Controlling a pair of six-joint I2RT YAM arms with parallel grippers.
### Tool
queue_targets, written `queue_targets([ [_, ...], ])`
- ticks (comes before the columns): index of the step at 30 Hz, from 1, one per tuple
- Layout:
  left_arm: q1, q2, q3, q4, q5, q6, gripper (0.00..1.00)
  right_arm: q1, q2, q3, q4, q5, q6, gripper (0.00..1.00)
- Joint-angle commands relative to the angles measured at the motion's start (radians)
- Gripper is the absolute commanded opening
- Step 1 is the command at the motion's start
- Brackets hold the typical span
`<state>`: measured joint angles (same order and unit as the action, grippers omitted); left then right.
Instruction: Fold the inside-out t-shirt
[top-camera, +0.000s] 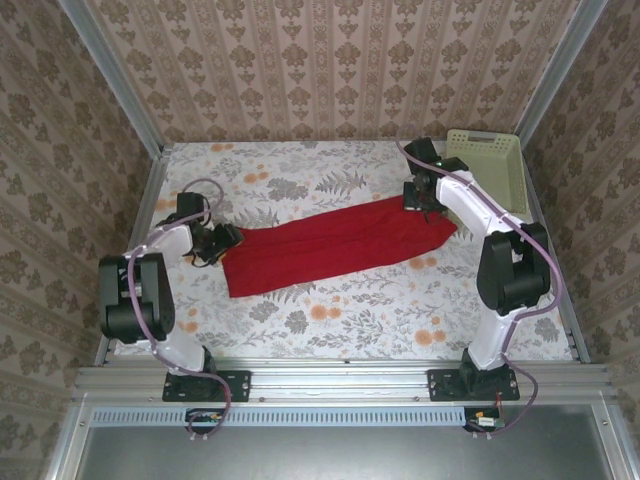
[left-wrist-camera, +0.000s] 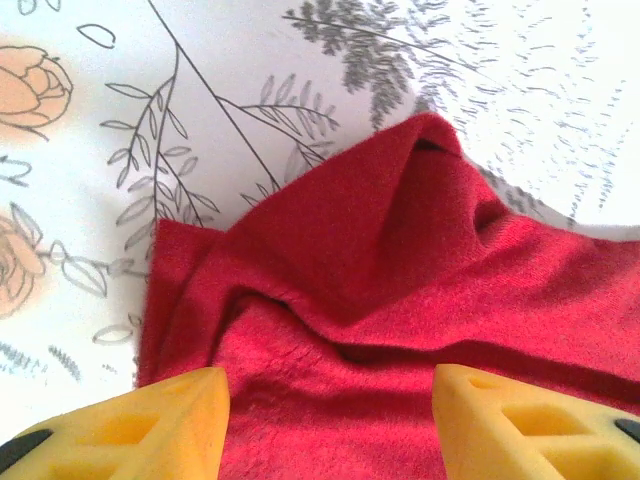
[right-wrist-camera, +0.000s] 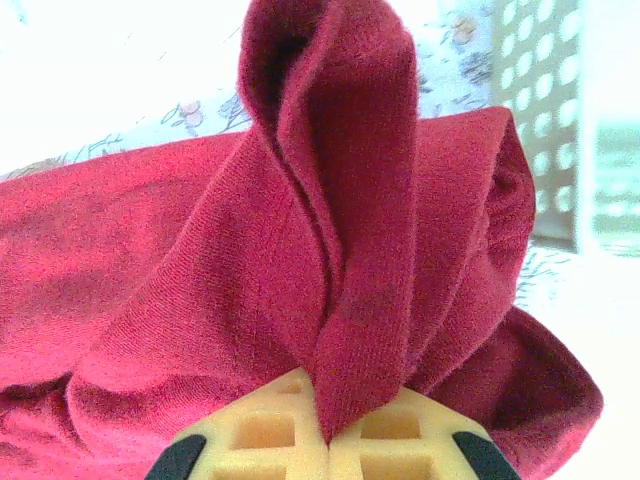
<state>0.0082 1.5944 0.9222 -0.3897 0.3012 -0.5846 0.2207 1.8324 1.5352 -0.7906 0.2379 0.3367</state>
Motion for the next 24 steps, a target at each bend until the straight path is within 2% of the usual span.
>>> queue_targets([
  [1, 0.014, -0.069, -0.023, -0.041, -0.059, -0.012, 0.58, 0.013, -0.018, 0.026, -0.052, 0.095, -0.053, 0.00],
  [8, -0.007, -0.045, -0.058, -0.019, -0.059, -0.008, 0.57, 0.097, -0.018, 0.104, -0.130, 0.246, -0.095, 0.00],
  [11, -0.059, -0.019, -0.041, -0.043, -0.131, 0.003, 0.55, 0.170, -0.015, 0.159, -0.161, 0.306, -0.125, 0.00],
  [14, -0.079, -0.013, -0.058, -0.015, -0.131, -0.010, 0.51, 0.251, 0.009, 0.232, -0.209, 0.355, -0.130, 0.00],
  [19, -0.079, -0.008, -0.094, 0.044, -0.101, -0.028, 0.42, 0.400, 0.077, 0.362, -0.293, 0.390, -0.093, 0.00],
  [24, -0.083, -0.010, -0.162, 0.126, -0.063, -0.049, 0.35, 0.545, 0.223, 0.588, -0.426, 0.358, 0.011, 0.00],
])
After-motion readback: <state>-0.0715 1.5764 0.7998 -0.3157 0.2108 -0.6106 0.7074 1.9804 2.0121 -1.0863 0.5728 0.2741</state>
